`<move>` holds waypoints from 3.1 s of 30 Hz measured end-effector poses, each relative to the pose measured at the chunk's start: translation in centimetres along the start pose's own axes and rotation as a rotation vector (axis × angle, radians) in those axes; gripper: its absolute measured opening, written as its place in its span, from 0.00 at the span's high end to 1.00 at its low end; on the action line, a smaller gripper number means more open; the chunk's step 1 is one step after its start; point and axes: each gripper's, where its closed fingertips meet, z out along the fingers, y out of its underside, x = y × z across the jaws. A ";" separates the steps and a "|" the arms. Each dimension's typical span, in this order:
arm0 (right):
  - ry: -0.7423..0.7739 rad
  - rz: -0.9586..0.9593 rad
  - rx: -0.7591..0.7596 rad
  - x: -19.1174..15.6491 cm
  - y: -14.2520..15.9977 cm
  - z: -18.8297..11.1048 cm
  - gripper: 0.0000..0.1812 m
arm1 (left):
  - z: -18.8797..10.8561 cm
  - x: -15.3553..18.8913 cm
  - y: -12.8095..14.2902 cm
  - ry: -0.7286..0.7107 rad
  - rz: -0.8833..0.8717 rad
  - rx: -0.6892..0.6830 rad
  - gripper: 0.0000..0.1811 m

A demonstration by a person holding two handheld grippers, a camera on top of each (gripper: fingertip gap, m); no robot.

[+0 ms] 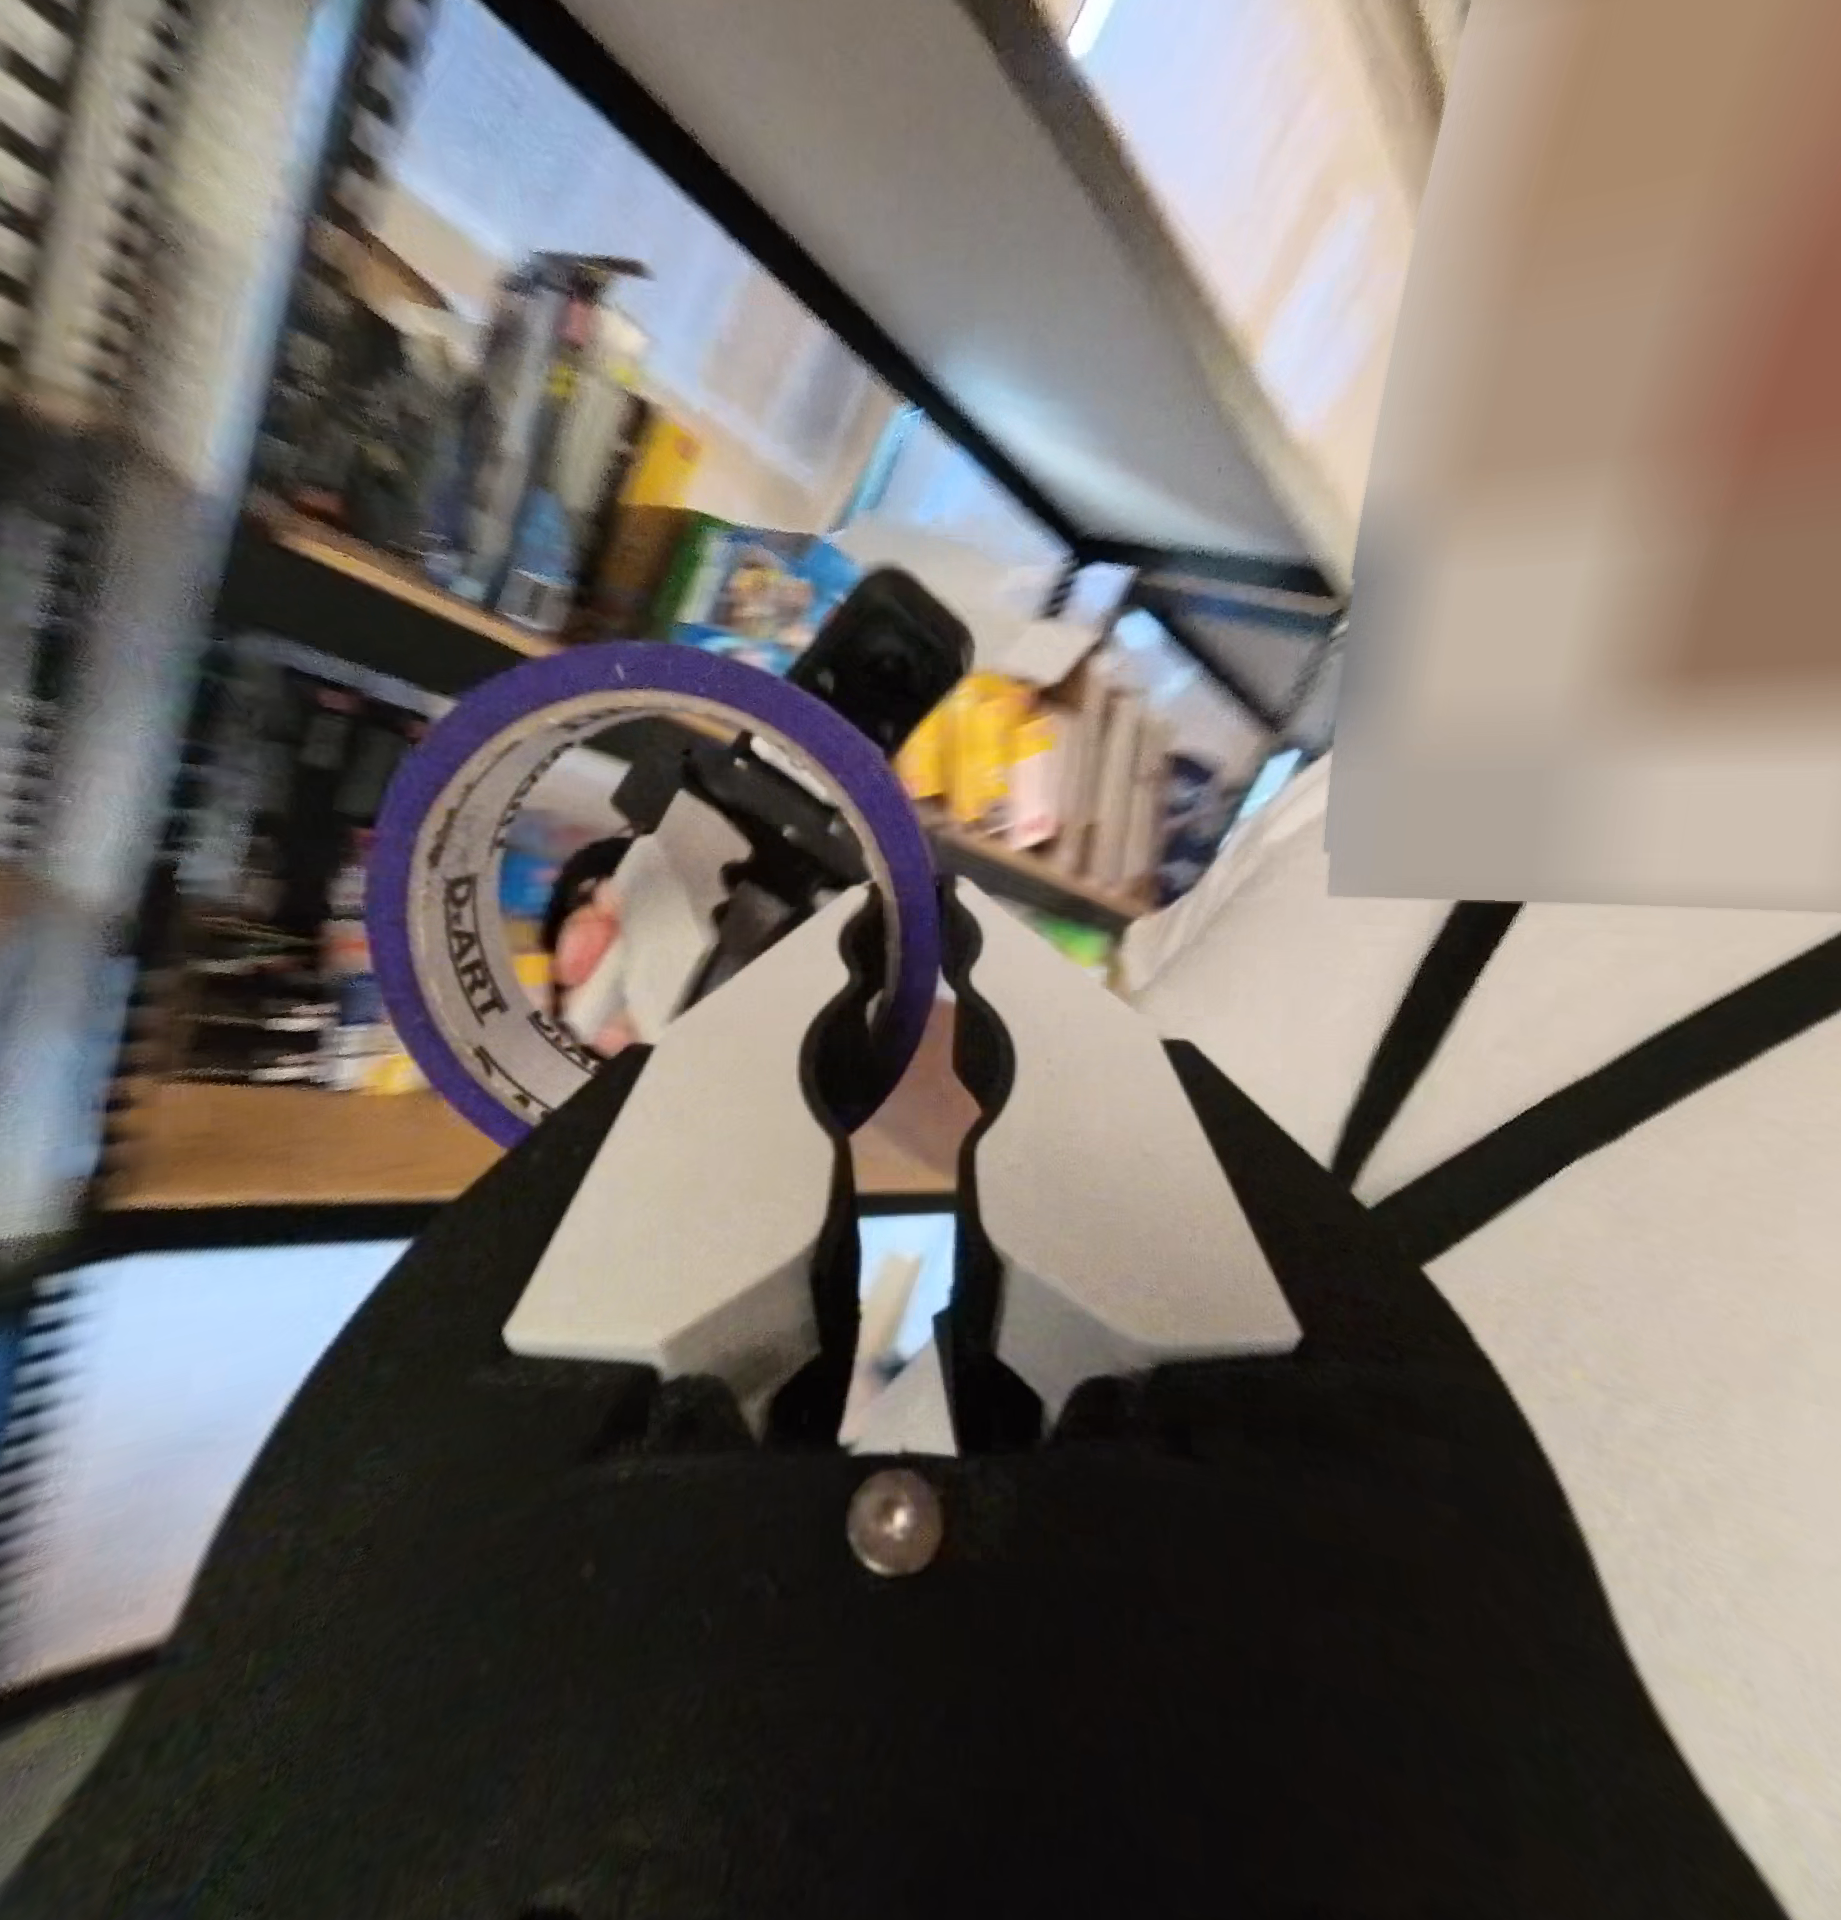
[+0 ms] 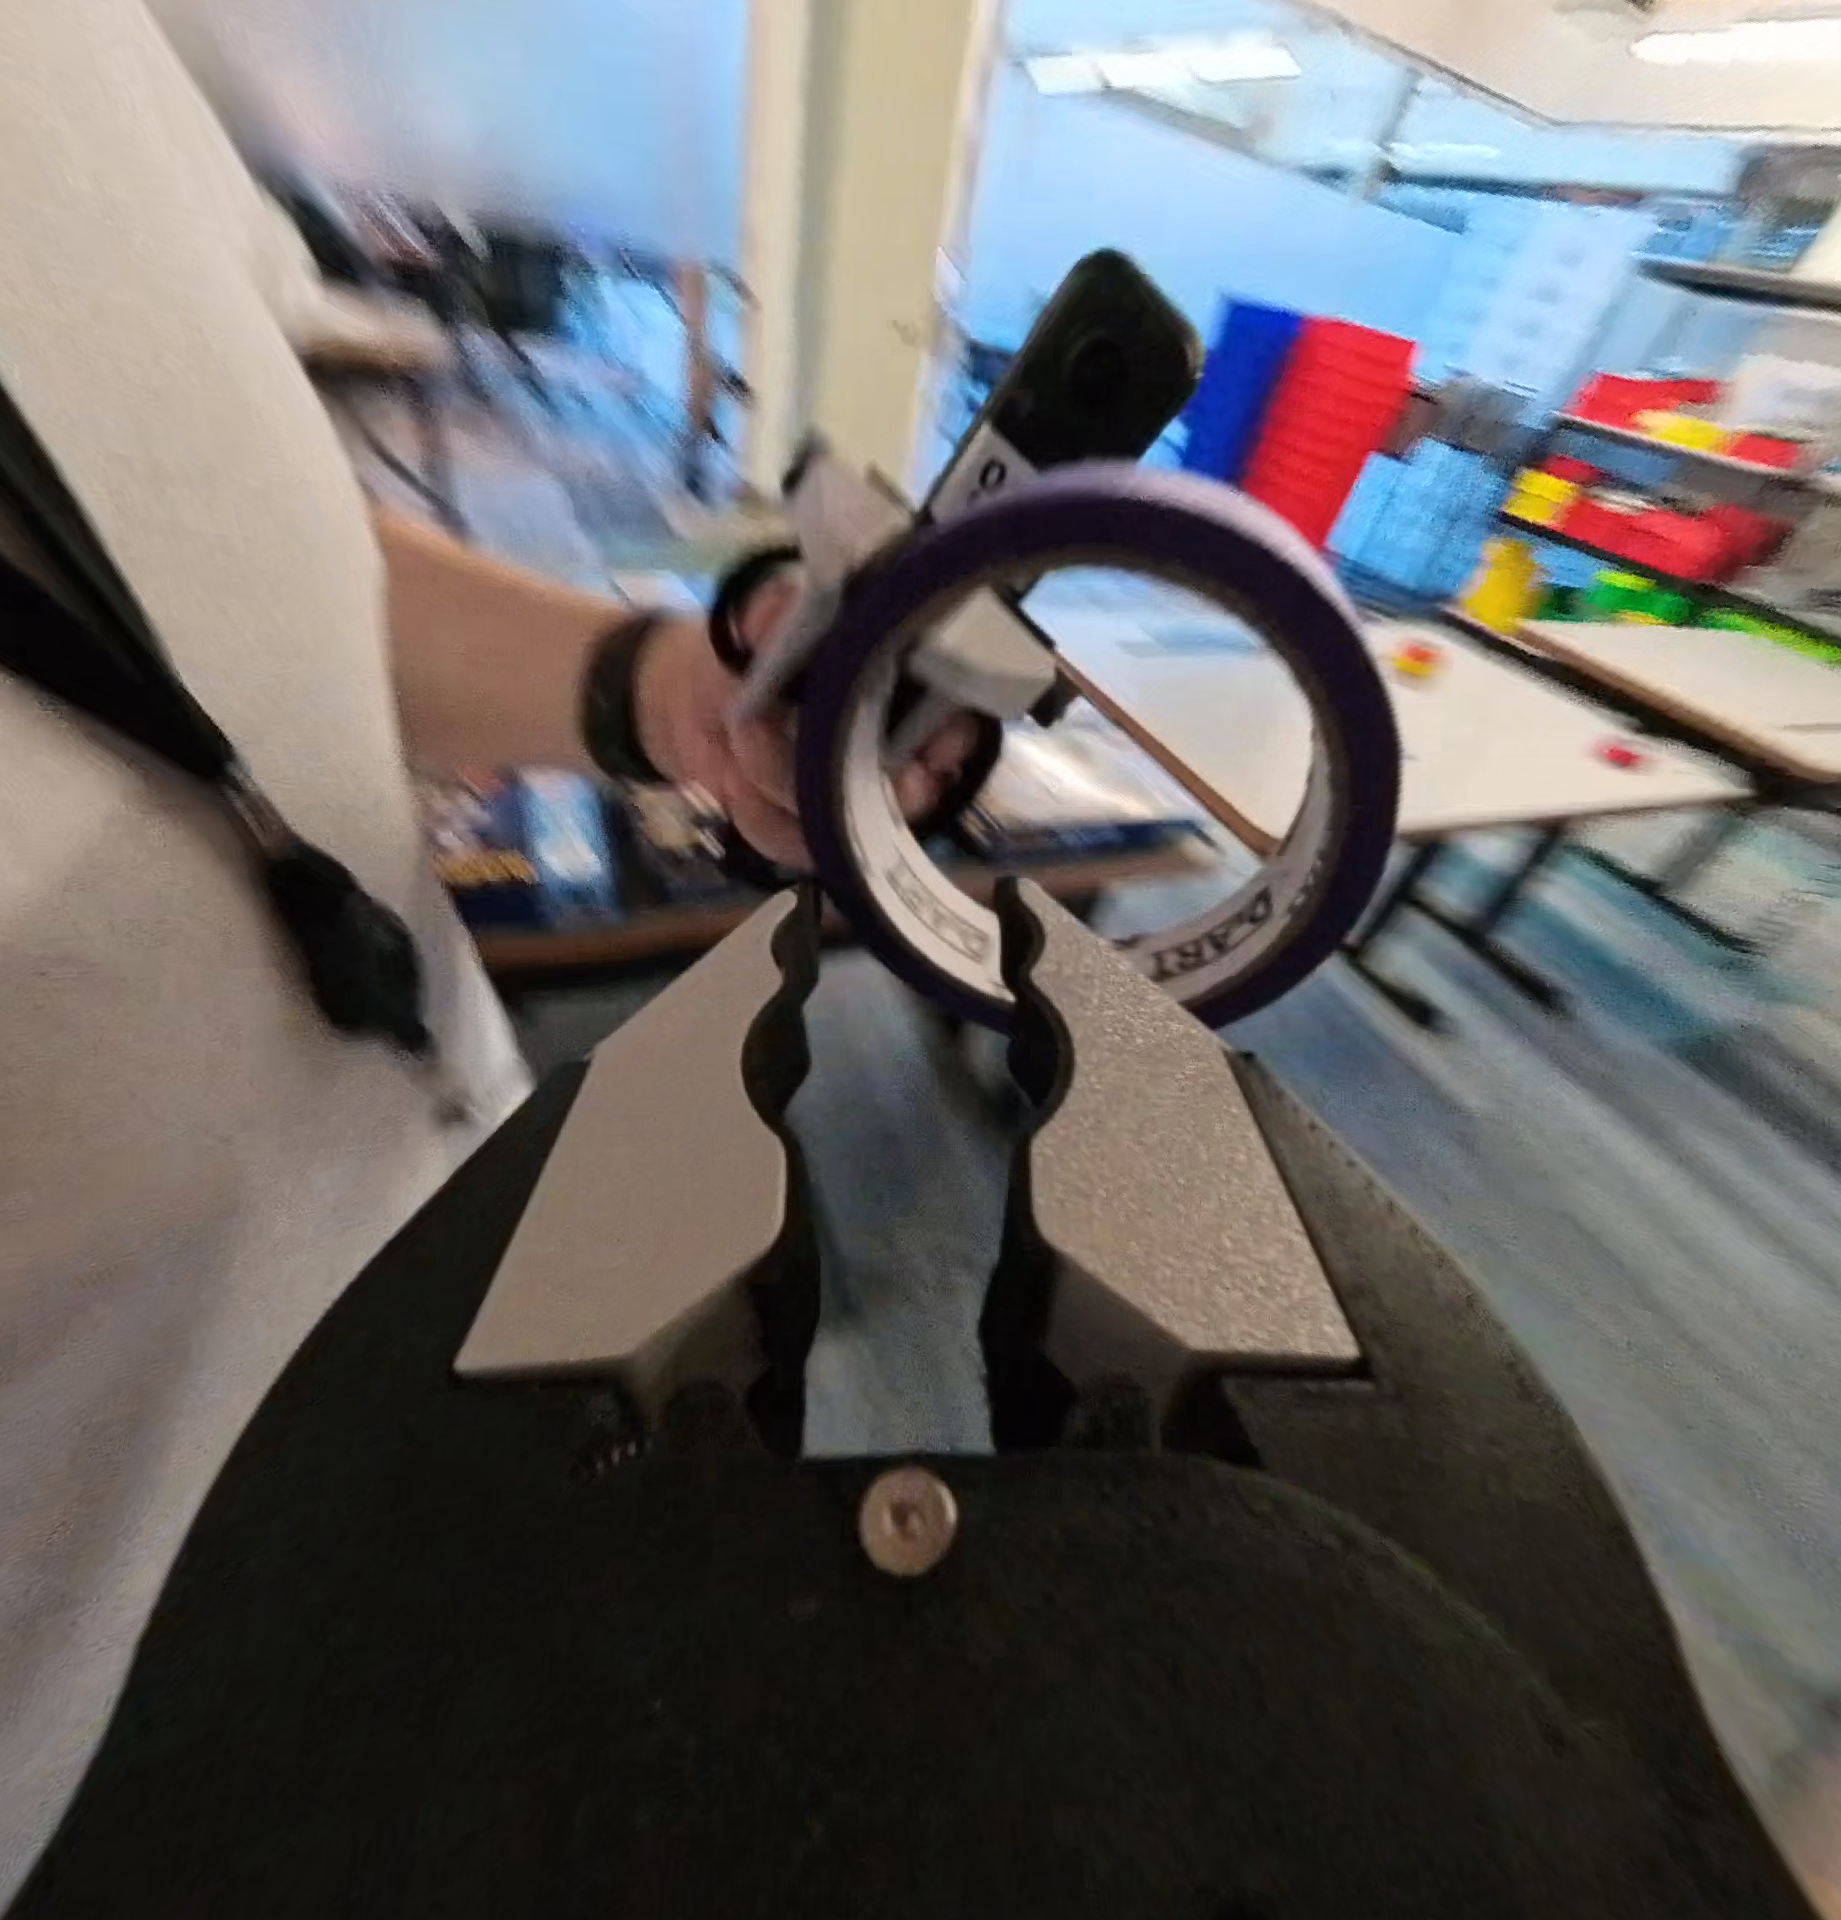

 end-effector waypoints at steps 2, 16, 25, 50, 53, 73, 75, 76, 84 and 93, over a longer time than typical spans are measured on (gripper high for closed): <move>-0.175 0.164 0.155 2.3 -2.6 4.1 0.78 | -5.0 -1.4 -2.0 -0.175 0.175 -0.055 0.96; -0.638 0.806 0.250 16.4 -5.1 21.3 0.95 | -22.2 -10.5 -11.5 -0.752 0.723 -0.163 0.96; -0.583 0.802 0.170 29.1 1.7 24.1 0.96 | -26.9 -22.9 -15.1 -0.807 0.620 -0.191 0.88; -0.570 0.711 0.164 74.2 9.0 46.2 0.96 | -53.3 -58.3 -40.8 -0.947 0.640 -0.126 0.89; -0.539 0.768 0.206 80.0 8.2 51.7 0.96 | -59.4 -61.3 -45.6 -0.962 0.577 -0.124 0.93; -0.479 0.744 0.284 119.7 10.5 64.5 0.94 | -75.7 -88.8 -70.1 -0.675 0.527 -0.175 0.96; -0.517 0.768 0.276 124.9 9.7 65.6 0.89 | -77.3 -92.3 -73.8 -0.700 0.508 -0.151 0.96; -0.548 0.754 0.278 127.0 9.3 66.1 0.89 | -78.0 -93.6 -75.6 -0.689 0.516 -0.133 0.96; -0.643 0.756 0.186 140.0 10.3 74.8 0.92 | -87.0 -102.7 -84.9 -0.787 0.594 -0.050 0.96; -0.629 0.726 0.214 155.1 12.3 90.6 0.95 | -104.8 -112.2 -94.7 -0.896 0.634 -0.020 0.87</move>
